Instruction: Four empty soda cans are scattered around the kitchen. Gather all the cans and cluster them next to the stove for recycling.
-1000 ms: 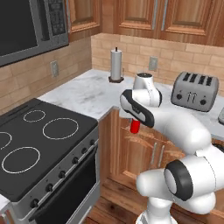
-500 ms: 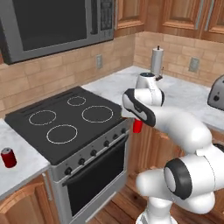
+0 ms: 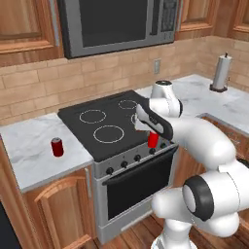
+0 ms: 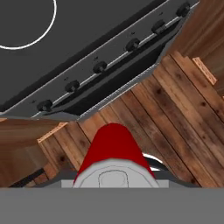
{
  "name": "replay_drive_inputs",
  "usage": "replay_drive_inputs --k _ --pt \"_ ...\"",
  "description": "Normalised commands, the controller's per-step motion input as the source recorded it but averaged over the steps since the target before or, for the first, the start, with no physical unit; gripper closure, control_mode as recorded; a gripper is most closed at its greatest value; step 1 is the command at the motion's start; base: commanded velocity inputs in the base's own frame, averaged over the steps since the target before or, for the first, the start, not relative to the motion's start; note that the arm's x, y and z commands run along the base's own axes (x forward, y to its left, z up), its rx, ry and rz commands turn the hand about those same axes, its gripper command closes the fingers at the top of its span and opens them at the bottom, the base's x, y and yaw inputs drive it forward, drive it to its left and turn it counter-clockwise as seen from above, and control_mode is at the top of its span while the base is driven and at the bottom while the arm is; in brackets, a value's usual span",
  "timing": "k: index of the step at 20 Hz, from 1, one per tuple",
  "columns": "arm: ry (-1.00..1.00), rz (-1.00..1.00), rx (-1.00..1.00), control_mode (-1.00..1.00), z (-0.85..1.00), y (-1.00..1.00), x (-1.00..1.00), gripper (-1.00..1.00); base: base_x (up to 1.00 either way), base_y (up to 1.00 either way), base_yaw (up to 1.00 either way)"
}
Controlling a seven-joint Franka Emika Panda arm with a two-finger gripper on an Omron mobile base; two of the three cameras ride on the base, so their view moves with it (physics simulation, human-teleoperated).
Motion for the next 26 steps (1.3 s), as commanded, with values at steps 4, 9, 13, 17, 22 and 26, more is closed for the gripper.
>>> replay_drive_inputs --k 4,9,13,17,22,26 --pt "0.00 0.00 0.00 1.00 0.00 0.00 0.00 1.00 -0.14 0.54 0.39" --pt "0.00 0.00 0.00 1.00 0.00 0.00 0.00 1.00 -0.06 0.55 0.36" --pt "0.00 0.00 0.00 1.00 0.00 0.00 0.00 1.00 0.03 0.39 0.32" --pt "0.00 0.00 0.00 1.00 0.00 0.00 0.00 1.00 0.33 0.10 0.29" --pt "0.00 0.00 0.00 1.00 0.00 0.00 0.00 1.00 0.45 -0.24 0.23" --pt "0.00 0.00 0.00 1.00 0.00 0.00 0.00 1.00 0.33 -0.30 0.18"
